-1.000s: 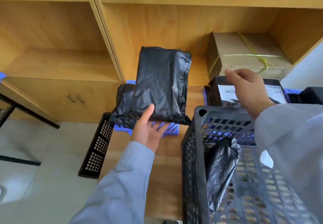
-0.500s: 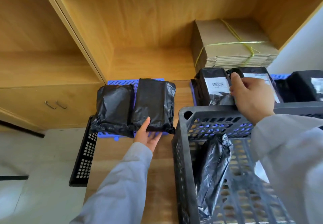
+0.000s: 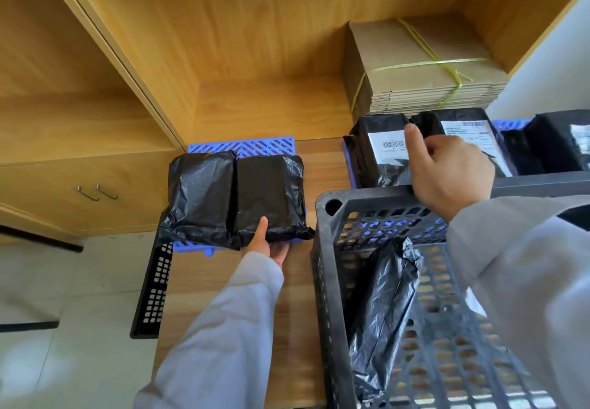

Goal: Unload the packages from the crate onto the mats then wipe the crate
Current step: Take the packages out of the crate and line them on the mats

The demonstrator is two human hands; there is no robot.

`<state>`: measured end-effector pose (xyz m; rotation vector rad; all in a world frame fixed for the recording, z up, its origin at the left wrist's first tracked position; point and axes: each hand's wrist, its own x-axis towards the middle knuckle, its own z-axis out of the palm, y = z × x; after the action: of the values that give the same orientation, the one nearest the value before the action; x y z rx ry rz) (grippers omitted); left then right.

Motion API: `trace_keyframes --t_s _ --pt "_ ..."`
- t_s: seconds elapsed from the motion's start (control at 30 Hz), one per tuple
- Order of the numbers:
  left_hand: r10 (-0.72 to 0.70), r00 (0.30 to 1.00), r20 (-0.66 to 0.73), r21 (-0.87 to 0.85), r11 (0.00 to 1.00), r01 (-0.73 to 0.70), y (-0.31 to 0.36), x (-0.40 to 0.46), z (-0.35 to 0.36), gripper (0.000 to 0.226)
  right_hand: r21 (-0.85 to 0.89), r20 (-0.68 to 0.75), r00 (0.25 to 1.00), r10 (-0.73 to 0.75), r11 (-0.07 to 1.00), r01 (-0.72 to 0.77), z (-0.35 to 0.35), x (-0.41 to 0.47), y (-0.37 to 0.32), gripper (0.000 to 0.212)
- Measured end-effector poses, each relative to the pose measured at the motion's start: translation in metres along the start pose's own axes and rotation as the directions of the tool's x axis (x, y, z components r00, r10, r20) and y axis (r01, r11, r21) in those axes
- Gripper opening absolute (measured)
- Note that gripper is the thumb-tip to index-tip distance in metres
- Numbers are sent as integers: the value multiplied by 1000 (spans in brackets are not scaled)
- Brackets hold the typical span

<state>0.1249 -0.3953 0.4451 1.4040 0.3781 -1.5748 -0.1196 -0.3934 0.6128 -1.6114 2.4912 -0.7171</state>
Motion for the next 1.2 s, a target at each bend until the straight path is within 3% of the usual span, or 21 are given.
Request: trace_keyframes --t_s 0.13,0.33,0.6,0.7,0.83,0.9,0.97,1.07,1.13,1.2 --pt "19 997 -76 81 997 -13 4 2 -2 62 -13 3 1000 2 1000 -1 0 0 1 69" --pt "80 996 -45 -140 986 -85 1 -8 -1 64 -15 18 1000 2 1000 -2 0 0 1 68" --pt "88 993 -77 178 981 -73 14 -49 -23 47 -12 50 999 -1 1000 1 -2 0 0 69" --pt "295 955 -7 168 942 -290 24 -90 -16 30 39 55 998 -37 999 35 -5 -1 1 63" --pt "634 760 141 154 744 -650 17 -169 8 10 225 108 977 -181 962 153 -14 -12 9 49" --pt "701 660 270 166 642 -749 1 -215 21 10 398 121 955 -269 895 202 -23 -15 20 40" --pt "679 617 398 224 580 -783 -19 -250 34 22 502 103 936 -337 830 243 -38 -22 33 29" --pt "549 617 564 430 442 -787 -58 -269 46 24 549 82 918 -387 786 283 -63 -47 65 14" --pt "381 664 643 635 218 -741 -88 -261 48 21 588 117 929 -352 778 221 -77 -68 93 10" --pt "241 754 611 787 -79 -612 -115 -240 46 38 606 184 939 -290 786 125 -85 -84 124 13"
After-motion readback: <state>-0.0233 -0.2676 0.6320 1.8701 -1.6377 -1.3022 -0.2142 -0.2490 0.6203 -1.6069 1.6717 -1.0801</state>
